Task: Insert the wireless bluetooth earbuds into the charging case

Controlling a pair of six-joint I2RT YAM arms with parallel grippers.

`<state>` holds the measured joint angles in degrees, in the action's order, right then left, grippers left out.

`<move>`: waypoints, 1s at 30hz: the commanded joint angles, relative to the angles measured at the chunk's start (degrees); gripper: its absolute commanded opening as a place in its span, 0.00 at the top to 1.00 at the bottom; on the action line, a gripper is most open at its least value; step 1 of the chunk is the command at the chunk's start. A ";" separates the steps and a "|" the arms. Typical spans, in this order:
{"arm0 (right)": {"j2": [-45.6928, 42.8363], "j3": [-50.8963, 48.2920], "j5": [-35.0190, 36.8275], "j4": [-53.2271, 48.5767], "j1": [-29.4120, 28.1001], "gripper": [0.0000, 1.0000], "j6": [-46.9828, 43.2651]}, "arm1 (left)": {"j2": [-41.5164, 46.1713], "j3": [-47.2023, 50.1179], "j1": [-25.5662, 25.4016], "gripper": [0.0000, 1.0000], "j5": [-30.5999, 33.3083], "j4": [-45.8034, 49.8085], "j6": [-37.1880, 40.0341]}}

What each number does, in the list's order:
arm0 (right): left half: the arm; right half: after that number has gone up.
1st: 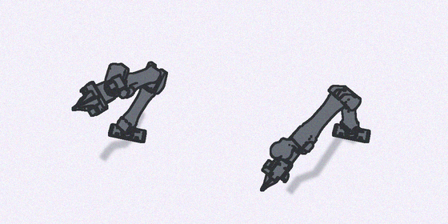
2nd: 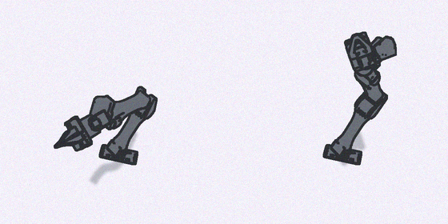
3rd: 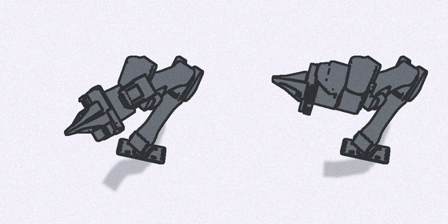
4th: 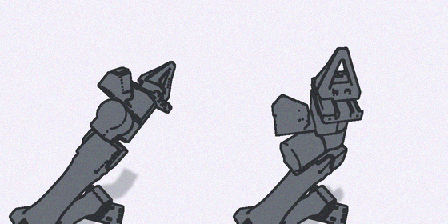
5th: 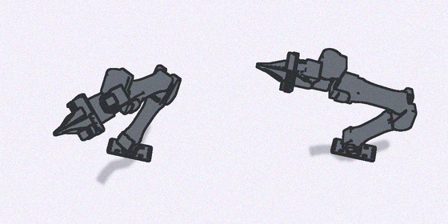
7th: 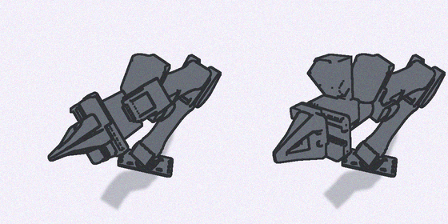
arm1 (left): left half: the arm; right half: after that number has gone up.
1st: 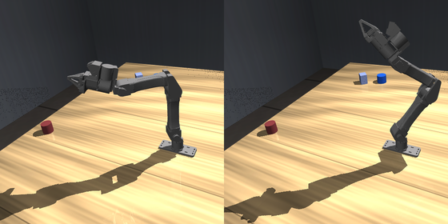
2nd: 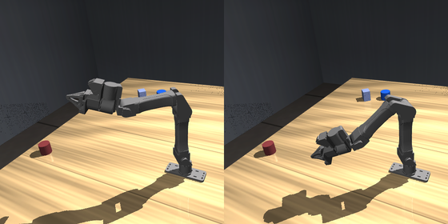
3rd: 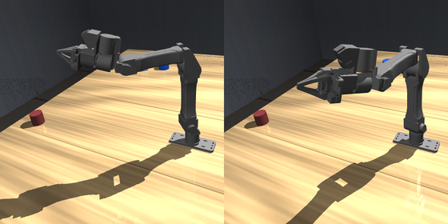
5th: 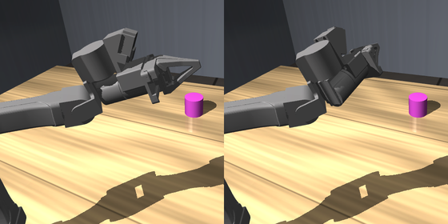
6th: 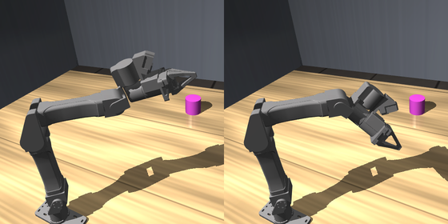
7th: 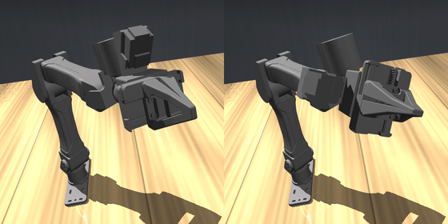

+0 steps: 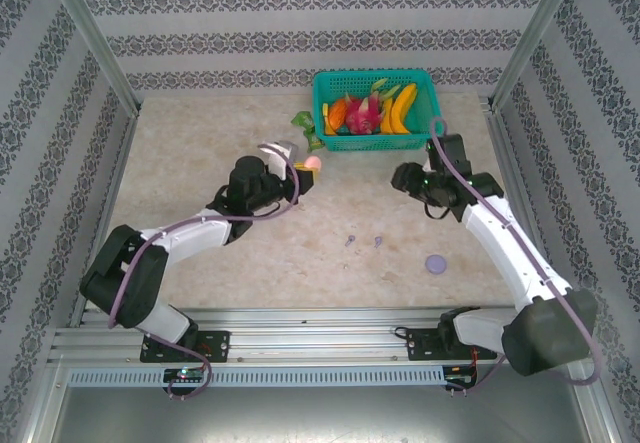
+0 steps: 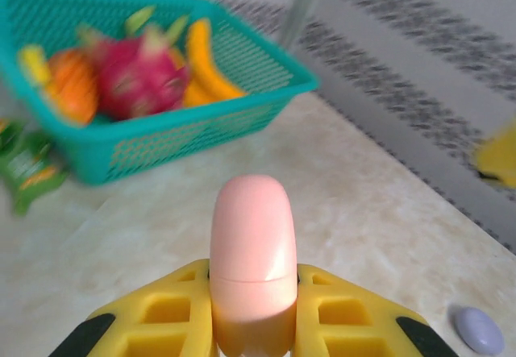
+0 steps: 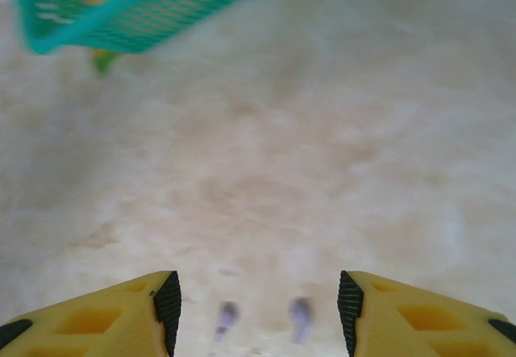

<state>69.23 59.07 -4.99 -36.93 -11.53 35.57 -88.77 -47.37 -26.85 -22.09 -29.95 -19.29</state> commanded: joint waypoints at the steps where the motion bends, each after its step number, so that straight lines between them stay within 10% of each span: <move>1: -3.68 -5.65 4.33 -1.87 4.85 0.42 2.69 | -3.60 -4.41 4.68 1.00 -3.77 12.13 -9.91; 12: -5.00 -11.25 6.78 -4.85 9.16 0.37 4.59 | -22.13 -18.93 11.37 1.00 -18.66 27.87 -13.36; 22: -4.15 -11.88 9.30 -6.85 9.60 0.33 4.32 | -27.22 -21.97 11.89 0.91 -14.30 35.79 -15.06; 30: -3.21 -11.80 11.30 -9.08 9.94 0.25 4.62 | -27.34 -21.71 12.42 0.64 -10.75 38.67 -17.17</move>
<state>65.76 48.14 3.79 -43.59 -2.35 39.35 -114.93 -68.51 -15.62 -35.64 3.79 -35.20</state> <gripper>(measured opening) 0.743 0.325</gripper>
